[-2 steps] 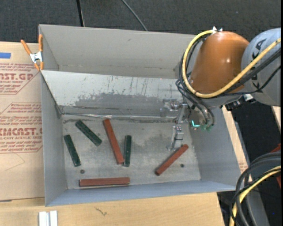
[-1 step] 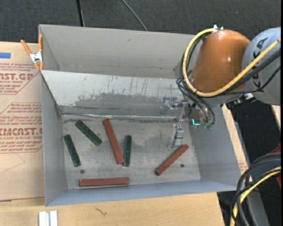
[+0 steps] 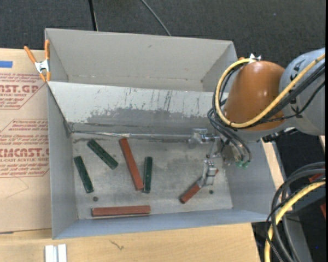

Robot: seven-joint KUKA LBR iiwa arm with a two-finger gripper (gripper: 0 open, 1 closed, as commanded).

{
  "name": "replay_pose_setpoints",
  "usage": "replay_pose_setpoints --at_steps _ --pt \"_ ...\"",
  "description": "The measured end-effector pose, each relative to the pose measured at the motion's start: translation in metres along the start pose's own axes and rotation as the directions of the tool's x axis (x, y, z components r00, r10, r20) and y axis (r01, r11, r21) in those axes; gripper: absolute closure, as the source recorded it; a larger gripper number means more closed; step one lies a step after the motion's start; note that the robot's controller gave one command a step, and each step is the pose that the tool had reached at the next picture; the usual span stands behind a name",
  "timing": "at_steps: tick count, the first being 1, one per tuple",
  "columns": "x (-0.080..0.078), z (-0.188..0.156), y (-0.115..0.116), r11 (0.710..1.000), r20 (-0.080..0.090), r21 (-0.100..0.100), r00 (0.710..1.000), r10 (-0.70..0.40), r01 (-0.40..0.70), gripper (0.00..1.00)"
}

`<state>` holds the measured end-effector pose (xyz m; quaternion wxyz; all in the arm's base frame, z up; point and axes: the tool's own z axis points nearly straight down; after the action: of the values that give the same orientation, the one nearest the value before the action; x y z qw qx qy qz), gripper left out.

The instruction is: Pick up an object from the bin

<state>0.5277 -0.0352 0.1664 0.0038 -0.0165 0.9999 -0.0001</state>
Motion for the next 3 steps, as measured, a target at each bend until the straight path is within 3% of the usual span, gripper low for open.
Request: replay_pose_setpoints --at_steps 1,2,3 --pt "-0.005 0.070 -0.070 0.998 -0.002 0.000 0.998 -0.064 0.064 0.00" --pt "0.038 0.096 0.024 0.986 -0.007 -0.004 0.986 -0.168 0.168 1.00" --pt "0.038 0.096 0.024 0.986 -0.007 -0.004 0.986 -0.167 0.167 1.00"
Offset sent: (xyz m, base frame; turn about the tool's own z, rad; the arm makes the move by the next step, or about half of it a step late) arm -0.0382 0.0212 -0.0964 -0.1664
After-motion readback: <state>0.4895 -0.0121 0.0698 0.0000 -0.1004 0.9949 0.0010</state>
